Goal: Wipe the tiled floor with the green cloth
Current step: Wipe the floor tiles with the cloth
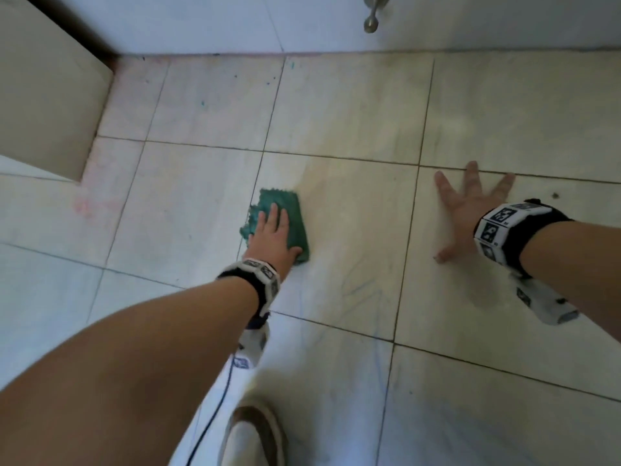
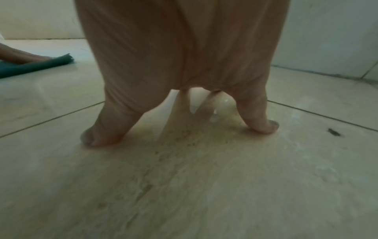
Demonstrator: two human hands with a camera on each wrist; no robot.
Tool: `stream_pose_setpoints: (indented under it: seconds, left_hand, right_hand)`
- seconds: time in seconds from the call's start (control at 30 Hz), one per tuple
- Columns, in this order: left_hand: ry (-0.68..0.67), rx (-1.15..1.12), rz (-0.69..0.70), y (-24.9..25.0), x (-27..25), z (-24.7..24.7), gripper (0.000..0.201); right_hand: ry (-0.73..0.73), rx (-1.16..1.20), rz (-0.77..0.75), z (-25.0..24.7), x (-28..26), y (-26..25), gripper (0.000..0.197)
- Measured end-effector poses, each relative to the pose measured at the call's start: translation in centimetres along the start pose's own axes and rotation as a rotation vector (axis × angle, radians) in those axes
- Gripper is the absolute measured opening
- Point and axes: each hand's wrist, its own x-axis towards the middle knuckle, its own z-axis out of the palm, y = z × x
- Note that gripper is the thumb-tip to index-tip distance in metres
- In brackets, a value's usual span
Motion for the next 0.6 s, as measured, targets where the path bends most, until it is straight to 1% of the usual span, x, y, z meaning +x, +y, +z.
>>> stream_pose_setpoints:
  seconds: [0.07,0.17,0.23,0.27,0.33,0.4,0.43,0.5,0.6]
  left_hand:
    - [-0.029,-0.013,0.052,2.7,-2.3,1.9,0.087]
    - [-0.094,0.078,0.268,9.3,-4.8,4.4,0.085]
    - [-0.139,0.094,0.409,13.7,-6.2,6.0,0.082]
    - [-0.147,0.104,0.453,15.2,-6.8,6.7,0.081]
    - [-0.135,0.125,0.495,16.4,-6.8,7.3,0.082]
    - [-0.117,0.125,0.503,15.5,-6.2,6.7,0.085]
    - [-0.107,0.115,0.48,14.3,-5.7,6.1,0.086]
    - [-0.061,0.071,0.37,10.6,-4.4,4.6,0.087]
    - [0.013,0.024,0.133,1.9,-2.7,3.1,0.089]
  right_hand:
    - [0.005,0.009,0.0,0.0,-0.2,-0.1,0.156]
    - [0.014,-0.03,-0.008,0.2,0.0,0.2,0.157]
    - [0.04,-0.056,-0.008,0.6,0.6,0.5,0.158]
    - [0.053,-0.067,-0.011,1.0,0.9,0.6,0.158]
    - [0.065,-0.09,-0.018,2.1,1.4,1.3,0.159]
    - [0.058,-0.084,-0.027,2.9,1.0,1.4,0.161]
    - [0.056,-0.074,-0.029,3.2,0.2,1.2,0.161]
    - [0.049,-0.038,-0.029,3.7,-1.9,0.5,0.157]
    - [-0.003,-0.012,-0.012,5.1,-4.3,-0.7,0.149]
